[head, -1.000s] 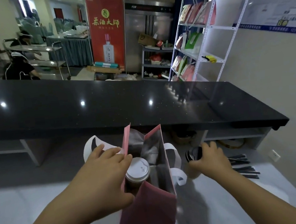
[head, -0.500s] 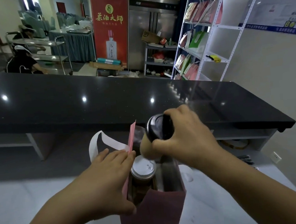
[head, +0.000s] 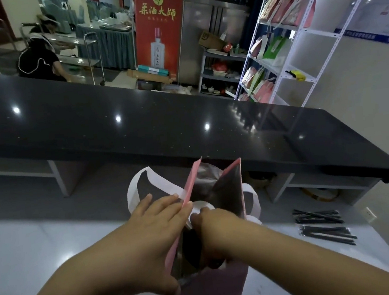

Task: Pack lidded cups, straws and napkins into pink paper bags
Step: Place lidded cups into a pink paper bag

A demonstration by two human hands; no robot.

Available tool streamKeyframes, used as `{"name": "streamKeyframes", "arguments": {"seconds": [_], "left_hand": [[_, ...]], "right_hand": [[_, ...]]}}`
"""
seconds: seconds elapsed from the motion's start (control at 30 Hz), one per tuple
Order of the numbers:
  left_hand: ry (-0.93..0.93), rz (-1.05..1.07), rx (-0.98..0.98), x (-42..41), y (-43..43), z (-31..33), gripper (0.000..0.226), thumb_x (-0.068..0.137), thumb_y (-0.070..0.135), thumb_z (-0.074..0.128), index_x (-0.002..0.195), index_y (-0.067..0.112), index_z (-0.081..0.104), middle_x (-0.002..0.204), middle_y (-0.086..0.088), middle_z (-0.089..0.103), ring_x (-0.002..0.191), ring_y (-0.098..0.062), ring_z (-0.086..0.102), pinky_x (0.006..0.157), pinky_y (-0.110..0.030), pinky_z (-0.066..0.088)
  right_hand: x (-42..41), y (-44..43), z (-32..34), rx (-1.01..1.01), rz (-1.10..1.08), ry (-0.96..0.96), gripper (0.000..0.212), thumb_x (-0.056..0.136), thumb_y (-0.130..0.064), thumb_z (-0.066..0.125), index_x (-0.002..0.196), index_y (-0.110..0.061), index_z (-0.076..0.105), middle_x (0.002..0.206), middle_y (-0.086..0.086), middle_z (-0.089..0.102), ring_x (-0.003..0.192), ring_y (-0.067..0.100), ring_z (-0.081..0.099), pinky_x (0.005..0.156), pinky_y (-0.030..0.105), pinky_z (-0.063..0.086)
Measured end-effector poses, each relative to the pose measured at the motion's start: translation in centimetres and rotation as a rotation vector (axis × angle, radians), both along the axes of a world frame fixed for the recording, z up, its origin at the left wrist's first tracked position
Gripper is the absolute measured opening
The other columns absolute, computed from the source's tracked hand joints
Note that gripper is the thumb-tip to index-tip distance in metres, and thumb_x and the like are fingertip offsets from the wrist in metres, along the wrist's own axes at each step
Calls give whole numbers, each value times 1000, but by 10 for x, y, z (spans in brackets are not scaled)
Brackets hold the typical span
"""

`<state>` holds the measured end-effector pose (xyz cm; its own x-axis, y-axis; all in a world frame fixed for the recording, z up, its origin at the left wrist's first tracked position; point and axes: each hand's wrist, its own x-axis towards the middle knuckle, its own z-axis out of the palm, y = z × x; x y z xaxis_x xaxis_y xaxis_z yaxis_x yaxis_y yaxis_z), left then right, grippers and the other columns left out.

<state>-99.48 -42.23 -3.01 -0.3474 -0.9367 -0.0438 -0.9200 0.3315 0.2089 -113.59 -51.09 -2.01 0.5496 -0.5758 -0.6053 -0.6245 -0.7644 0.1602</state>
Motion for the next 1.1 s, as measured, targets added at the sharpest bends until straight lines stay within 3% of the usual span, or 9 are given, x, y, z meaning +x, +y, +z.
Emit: {"name": "streamKeyframes", "arguments": {"seconds": [0.13,0.4,0.57,0.7,0.8,0.87,0.97,1.1], "left_hand": [[47,-19,30,1,-1,-1,114,51,72,46,116,49,-44,152,18,-16,121,11,-40,91,-14,-36],[130,39,60,-2,0,-2,119,58,73,50,135,36,-32,150,19,-17,109,17,-46,90,-14,-35],[198,53,16,-7,0,0,115,63,74,51,129,37,-35,137,29,-23,104,18,-49,90,-12,-34],[204,65,-75,-10,-9,-2,114,63,76,43,143,27,-22,152,17,-16,120,12,-37,108,-26,-22],[242,53,-110,-15,-14,-3,107,67,71,41,142,31,-23,153,16,-14,131,7,-27,114,-31,-14],[249,46,-162,-16,-17,-3,101,70,66,41,138,37,-29,154,16,-14,133,6,-25,114,-31,-13],[233,27,-220,-17,-21,2,93,71,61,40,135,49,-26,154,17,-7,134,6,-23,111,-30,-16],[226,-34,-324,-36,-23,17,72,73,54,47,141,41,28,147,19,31,139,0,6,115,-34,-3]], "right_hand": [[7,1,-15,-26,131,143,78,87,-39,62,147,-9,21,146,16,29,130,34,34,102,45,36],[1,8,-37,-88,176,71,62,95,-29,51,143,-1,25,141,18,33,125,35,37,96,45,40],[-13,4,-30,-20,-60,-41,68,86,-20,64,142,-12,26,138,14,37,117,36,48,91,46,46],[-29,-5,-17,-41,-221,-137,70,79,-23,71,137,-20,33,133,10,45,112,33,54,95,42,46],[-34,-12,-13,-28,-259,-136,69,74,-32,76,133,-21,41,127,5,52,108,28,55,94,41,47],[-36,-17,-11,-16,-299,-224,59,81,-29,70,134,-27,44,127,3,54,109,24,56,96,37,46],[-42,-22,-1,-13,-370,-525,46,87,-30,62,131,-27,51,123,0,60,111,19,57,96,35,46],[-56,-27,13,-241,-248,-894,18,87,-24,59,103,-22,67,98,-3,68,89,15,62,77,34,50]]}}
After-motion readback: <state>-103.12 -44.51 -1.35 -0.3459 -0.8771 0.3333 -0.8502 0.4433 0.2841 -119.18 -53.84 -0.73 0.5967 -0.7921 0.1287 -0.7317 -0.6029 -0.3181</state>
